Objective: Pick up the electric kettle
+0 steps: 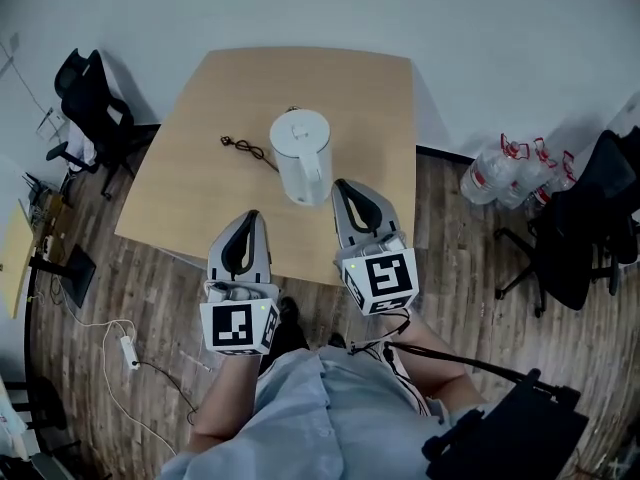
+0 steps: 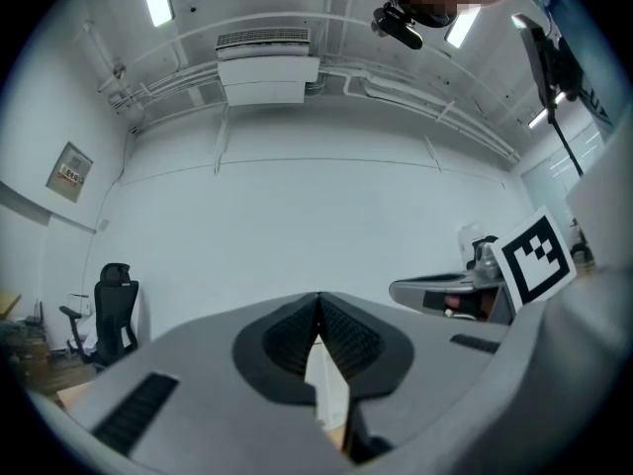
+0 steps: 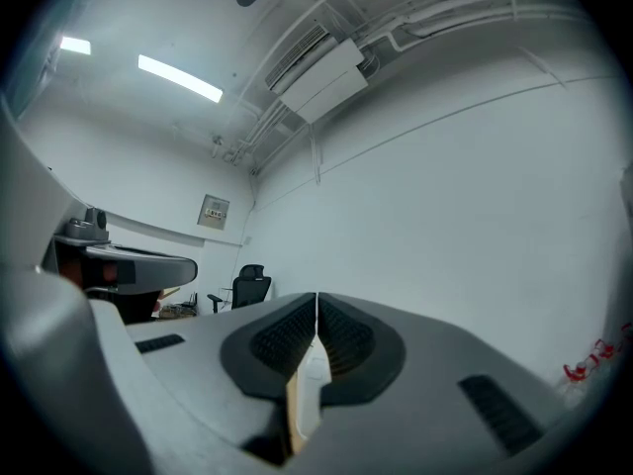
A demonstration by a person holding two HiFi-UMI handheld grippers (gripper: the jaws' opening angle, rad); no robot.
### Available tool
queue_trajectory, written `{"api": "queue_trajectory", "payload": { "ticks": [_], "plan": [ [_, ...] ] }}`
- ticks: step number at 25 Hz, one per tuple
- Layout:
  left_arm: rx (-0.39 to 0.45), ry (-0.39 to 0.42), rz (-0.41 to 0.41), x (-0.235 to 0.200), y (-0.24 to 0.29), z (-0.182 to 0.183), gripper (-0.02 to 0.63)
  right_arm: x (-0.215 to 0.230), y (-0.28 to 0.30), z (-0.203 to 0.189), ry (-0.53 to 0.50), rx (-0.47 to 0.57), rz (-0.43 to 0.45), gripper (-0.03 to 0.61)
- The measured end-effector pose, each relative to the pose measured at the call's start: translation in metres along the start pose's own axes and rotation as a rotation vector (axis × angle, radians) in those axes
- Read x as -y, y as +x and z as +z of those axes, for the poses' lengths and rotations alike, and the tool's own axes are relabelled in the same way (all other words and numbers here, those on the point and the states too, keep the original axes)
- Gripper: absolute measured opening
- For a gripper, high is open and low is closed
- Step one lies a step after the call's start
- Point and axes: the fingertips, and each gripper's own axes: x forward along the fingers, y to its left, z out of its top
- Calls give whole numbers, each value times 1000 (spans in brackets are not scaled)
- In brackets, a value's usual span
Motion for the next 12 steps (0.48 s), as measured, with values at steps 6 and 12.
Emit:
{"api": "queue_trajectory", "payload": {
  "ticks": [6,12],
  "plan": [
    [-35,-34,-14,-24,22,-21,-3,-6,33,-18,12,-44,17,152],
    [-103,-72,-22,-57,45,-51,-2,-4,65,-63,38,-177,-62,227]
  ]
}}
